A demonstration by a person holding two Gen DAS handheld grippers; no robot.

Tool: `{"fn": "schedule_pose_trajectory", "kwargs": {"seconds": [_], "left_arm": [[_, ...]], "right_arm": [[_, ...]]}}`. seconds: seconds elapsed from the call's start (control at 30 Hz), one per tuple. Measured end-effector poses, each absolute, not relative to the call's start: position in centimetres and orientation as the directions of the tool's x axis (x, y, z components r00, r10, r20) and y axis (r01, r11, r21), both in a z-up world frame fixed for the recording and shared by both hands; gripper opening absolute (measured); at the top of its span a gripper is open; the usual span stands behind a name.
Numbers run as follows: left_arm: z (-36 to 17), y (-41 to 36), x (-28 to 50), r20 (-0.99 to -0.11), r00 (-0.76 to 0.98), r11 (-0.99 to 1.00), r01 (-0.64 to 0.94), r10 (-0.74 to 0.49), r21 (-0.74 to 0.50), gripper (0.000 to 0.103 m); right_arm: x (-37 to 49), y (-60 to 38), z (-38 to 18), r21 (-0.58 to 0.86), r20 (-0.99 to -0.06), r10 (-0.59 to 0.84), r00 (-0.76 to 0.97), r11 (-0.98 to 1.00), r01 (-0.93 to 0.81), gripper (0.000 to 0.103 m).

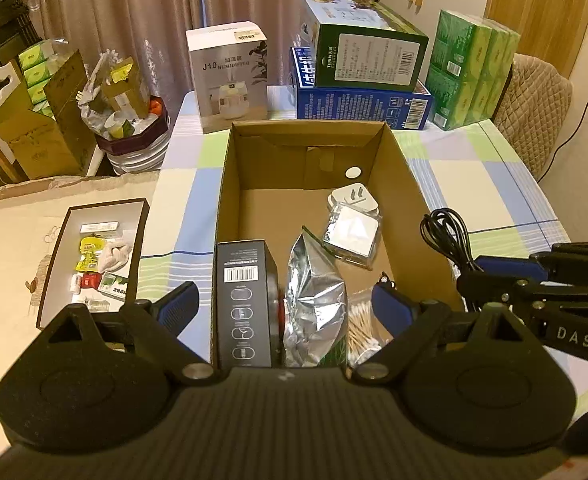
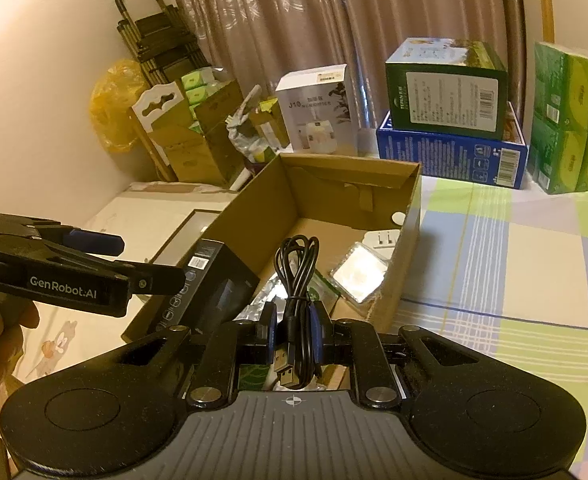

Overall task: Organize objects
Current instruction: 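Open the left gripper to drop the FLYCO box while the right releases the cable inside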

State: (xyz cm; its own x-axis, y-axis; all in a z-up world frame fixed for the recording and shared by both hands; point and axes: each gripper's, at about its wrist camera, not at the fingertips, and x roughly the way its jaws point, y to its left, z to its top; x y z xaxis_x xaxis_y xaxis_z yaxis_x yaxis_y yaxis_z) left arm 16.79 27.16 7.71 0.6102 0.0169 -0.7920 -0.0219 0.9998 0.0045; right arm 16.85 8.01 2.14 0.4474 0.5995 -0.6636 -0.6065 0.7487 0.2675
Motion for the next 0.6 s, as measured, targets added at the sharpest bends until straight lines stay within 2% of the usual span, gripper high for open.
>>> {"fn": "schedule_pose_trajectory", "kwargs": {"seconds": [0.33,0.53,0.57,0.6], "left_arm": [[8.4,27.8,15.9,-0.783,0.621,0.999,-0.035,0.025,0.005,0.093],[8.1,28.1,15.9,-0.787,0.617,0.999,-0.034,0.018,-0.004,0.095],[7.9,28.2,15.9,-0.787,0.616,0.999,-0.032,0.018,-0.002,0.095],[7.8,28.4,15.9,-0.789,0.614,0.999,-0.033,0.02,0.0,0.095]], "right_arm": [[16.7,8.7,2.8,0.274,-0.658,0.606,0.447,0.745,-0.608,0.014],[18.2,8.7,2.1,0.35,-0.646,0.64,0.415,0.732,-0.585,0.015],[18.3,8.8,2.1,0.352,-0.643,0.642,0.416,0.731,-0.585,0.023],[18.5,8.9,2.0,0.347,-0.639,0.64,0.426,0.735,-0.583,0.042]]}}
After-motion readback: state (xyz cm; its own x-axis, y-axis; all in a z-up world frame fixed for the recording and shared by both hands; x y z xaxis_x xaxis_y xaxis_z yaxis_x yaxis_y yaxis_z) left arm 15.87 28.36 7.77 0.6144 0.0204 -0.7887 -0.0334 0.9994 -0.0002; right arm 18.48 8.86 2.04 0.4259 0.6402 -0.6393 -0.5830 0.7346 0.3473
